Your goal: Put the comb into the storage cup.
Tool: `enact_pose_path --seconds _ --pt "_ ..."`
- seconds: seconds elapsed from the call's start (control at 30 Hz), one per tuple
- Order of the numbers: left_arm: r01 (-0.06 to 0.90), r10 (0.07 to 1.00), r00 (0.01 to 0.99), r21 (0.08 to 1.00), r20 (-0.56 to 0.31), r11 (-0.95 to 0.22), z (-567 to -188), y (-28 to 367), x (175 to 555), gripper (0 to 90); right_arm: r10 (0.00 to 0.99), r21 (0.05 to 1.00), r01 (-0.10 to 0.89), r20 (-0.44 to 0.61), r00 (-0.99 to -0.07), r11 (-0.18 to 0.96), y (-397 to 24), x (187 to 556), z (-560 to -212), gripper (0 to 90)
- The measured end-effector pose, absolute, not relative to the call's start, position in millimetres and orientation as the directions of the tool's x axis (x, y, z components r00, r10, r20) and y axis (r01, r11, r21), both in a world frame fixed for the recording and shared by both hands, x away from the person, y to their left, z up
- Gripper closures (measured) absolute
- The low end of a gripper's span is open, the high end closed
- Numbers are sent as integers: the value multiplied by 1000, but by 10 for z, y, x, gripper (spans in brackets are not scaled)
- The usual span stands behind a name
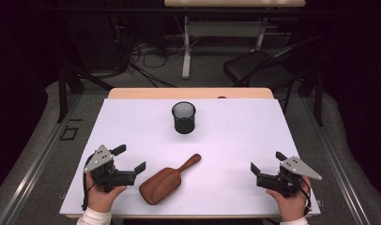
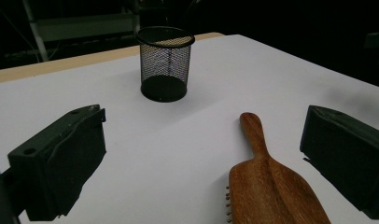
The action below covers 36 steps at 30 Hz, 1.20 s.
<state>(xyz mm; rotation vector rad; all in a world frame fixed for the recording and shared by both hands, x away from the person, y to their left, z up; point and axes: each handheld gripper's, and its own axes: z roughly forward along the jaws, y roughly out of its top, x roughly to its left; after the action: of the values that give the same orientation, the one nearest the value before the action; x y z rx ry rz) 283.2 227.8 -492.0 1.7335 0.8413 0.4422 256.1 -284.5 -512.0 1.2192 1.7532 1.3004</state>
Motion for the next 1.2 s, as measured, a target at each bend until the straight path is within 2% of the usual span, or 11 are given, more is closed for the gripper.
enact_pose_path --seconds 0.3,0.67,0.8,0.93,1.03,1.2 --pt "354 725 673 924 -143 -147 -4913 2229 2888 3 928 948 307 36 -372 86 -2849 2548 -5126 0" --pt "374 708 695 905 -129 -201 -4744 2061 2953 3 925 947 306 29 -378 96 -2847 2509 -5121 0" --pt "414 725 677 880 -125 -234 -4692 1949 3017 95 924 947 307 33 -380 92 -2846 2500 -5115 0" --pt "442 724 676 862 -138 -248 -4657 1825 3082 108 924 945 312 34 -382 94 -2851 2520 -5125 0" --pt "441 720 681 860 -134 -257 -4621 1749 3106 154 922 945 314 36 -384 94 -2851 2528 -5129 0" --pt "455 707 691 851 -153 -261 -4544 1631 3159 159 920 943 318 39 -389 94 -2857 2544 -5142 0"
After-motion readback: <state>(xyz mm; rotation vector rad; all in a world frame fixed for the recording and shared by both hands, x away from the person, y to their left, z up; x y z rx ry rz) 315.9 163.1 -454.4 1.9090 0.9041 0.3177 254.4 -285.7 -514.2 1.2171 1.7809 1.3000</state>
